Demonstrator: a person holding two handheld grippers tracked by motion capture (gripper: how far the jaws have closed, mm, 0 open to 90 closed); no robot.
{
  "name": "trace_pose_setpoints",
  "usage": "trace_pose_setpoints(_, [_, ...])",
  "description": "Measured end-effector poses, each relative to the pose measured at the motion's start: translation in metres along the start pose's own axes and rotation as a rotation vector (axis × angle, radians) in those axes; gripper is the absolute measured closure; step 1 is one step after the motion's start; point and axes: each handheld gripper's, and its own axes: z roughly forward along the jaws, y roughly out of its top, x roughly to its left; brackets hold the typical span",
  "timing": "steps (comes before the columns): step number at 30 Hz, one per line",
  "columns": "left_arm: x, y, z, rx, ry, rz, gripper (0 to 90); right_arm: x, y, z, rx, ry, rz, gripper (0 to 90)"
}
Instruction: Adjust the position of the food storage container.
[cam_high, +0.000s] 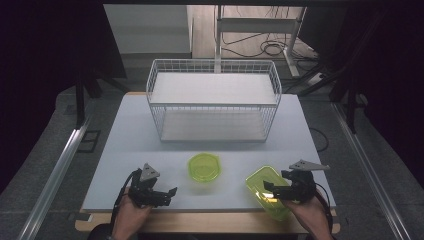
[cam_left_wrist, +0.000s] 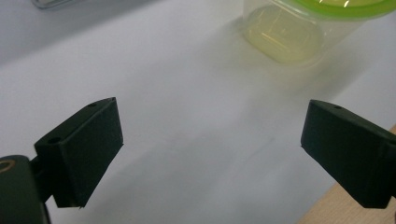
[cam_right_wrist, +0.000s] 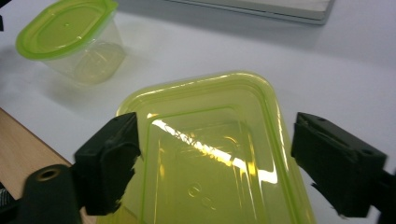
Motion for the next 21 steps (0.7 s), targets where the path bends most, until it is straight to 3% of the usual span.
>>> trace_pose_setpoints(5, [-0.002,0.001,0.000,-0.007,-0.028,0.002,4.8,-0.001,-0.002,0.001,0.006,-0.005,-0.007,21.6])
trace_pose_setpoints(11, [-0.006,0.002,-0.002,-0.023,-0.040,0.037,13.2,0.003,-0.003,0.004,0.010,-0.007,-0.044,25.2])
trace_pose_setpoints(18, [-0.010,0.006,-0.006,-0.041,-0.090,0.049,29.0,0.003,-0.003,0.004,0.004,-0.009,-0.051,26.1])
trace_pose_setpoints(21, [-0.011,0.009,-0.008,-0.045,-0.118,0.055,41.8,0.003,-0.004,0.005,0.008,-0.010,-0.053,26.1])
